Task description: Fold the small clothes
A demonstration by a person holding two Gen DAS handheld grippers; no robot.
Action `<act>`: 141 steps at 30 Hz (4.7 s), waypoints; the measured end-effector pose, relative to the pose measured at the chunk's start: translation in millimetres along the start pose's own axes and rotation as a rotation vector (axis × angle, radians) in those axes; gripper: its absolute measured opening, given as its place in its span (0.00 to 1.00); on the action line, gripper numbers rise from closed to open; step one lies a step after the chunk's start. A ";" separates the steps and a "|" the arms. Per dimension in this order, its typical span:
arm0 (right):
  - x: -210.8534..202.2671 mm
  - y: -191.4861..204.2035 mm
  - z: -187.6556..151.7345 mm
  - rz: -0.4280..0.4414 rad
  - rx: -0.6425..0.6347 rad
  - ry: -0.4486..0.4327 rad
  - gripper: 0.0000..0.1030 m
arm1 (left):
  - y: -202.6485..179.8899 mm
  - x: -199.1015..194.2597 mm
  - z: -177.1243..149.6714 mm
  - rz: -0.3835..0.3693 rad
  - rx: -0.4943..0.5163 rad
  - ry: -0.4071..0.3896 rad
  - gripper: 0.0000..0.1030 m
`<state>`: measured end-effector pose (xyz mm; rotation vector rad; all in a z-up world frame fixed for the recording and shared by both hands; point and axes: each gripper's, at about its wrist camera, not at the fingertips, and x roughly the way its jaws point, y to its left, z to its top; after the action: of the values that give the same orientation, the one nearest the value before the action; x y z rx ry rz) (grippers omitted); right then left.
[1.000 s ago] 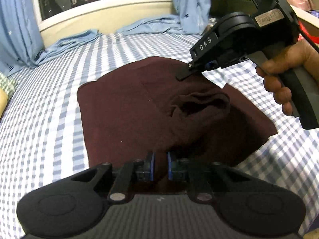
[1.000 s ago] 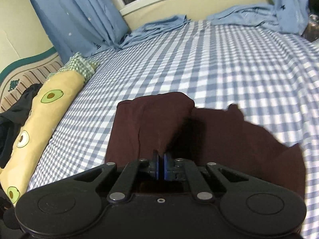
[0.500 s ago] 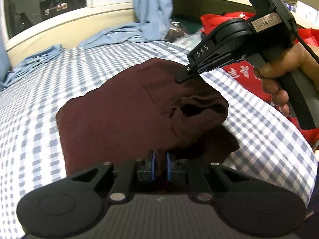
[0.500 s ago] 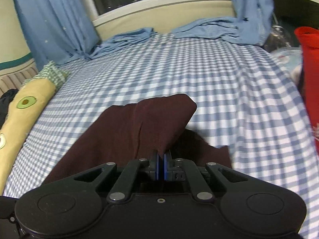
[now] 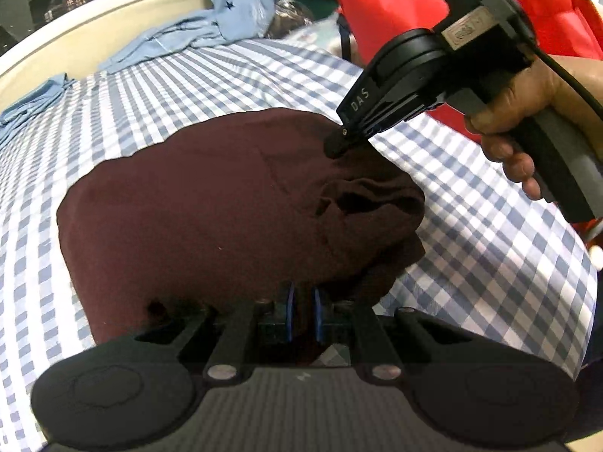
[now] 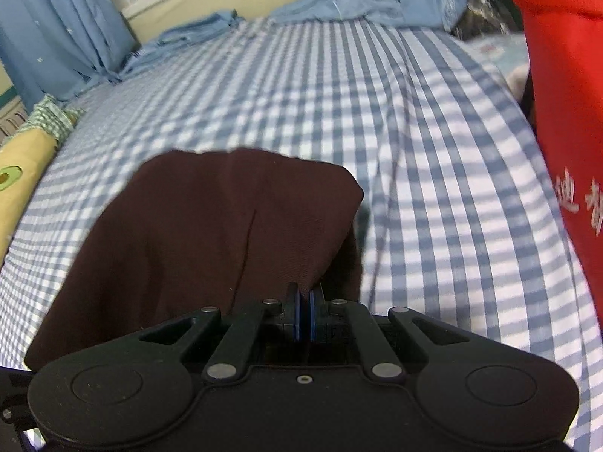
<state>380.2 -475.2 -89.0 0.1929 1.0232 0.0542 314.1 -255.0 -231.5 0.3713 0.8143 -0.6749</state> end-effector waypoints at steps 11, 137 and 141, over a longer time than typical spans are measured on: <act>18.7 -8.2 -9.5 -0.006 0.017 0.038 0.05 | 14.4 -20.3 7.8 -0.090 -0.120 -0.030 0.21; 112.7 -45.7 25.6 0.245 0.186 0.110 0.95 | 217.0 43.6 -39.2 0.030 -0.742 0.101 1.00; 111.1 -41.4 15.6 0.257 0.181 0.108 0.96 | 222.1 55.8 -42.8 -0.024 -0.783 0.104 1.00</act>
<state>449.5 -503.0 -182.4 0.4908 1.1063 0.2071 469.2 -91.5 -290.4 -0.3159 1.1119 -0.3168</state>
